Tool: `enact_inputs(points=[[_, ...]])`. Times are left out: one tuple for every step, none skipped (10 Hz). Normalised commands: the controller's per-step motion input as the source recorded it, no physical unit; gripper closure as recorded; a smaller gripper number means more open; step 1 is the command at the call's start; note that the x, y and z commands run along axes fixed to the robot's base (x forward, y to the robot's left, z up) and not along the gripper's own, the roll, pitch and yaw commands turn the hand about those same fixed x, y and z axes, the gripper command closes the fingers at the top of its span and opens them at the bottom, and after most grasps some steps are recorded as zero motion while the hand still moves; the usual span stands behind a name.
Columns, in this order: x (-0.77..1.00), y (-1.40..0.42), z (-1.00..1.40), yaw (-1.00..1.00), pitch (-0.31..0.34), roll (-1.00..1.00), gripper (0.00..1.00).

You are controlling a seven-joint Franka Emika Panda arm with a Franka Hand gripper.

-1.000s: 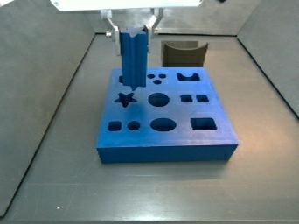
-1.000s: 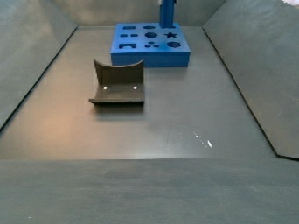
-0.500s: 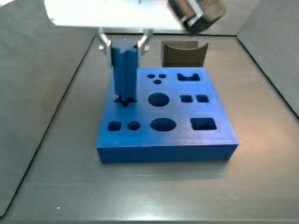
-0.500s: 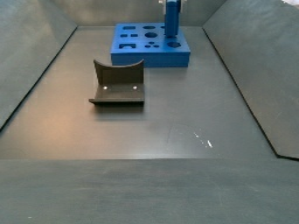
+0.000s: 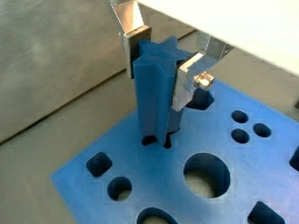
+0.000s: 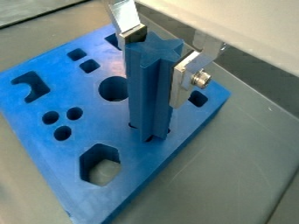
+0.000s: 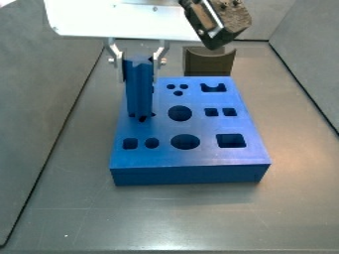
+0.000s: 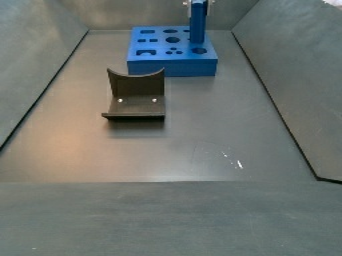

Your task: Insert the star object.

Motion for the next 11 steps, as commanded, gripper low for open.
enact_inputs(points=[[0.07, -0.1, -0.59, 0.7, -0.051, 0.16, 1.0], [0.07, 0.0, -0.55, 0.72, -0.066, 0.18, 1.0], [0.1, 0.0, -0.48, 0.71, -0.066, 0.2, 1.0], [0.07, 0.03, -0.48, 0.72, -0.094, 0.18, 1.0], [0.17, 0.07, -0.52, 0.65, -0.086, 0.14, 1.0], [0.31, 0.0, -0.65, 0.42, -0.04, 0.16, 1.0], [0.13, 0.0, -0.77, 0.01, -0.09, 0.08, 1.0], [0.0, 0.0, -0.85, -0.2, -0.161, 0.04, 1.0], [-0.04, 0.03, -0.82, -0.37, -0.159, 0.03, 1.0], [-0.12, 0.08, -0.79, -0.42, -0.163, 0.03, 1.0], [-0.17, 0.08, -0.75, -0.34, -0.196, 0.05, 1.0]])
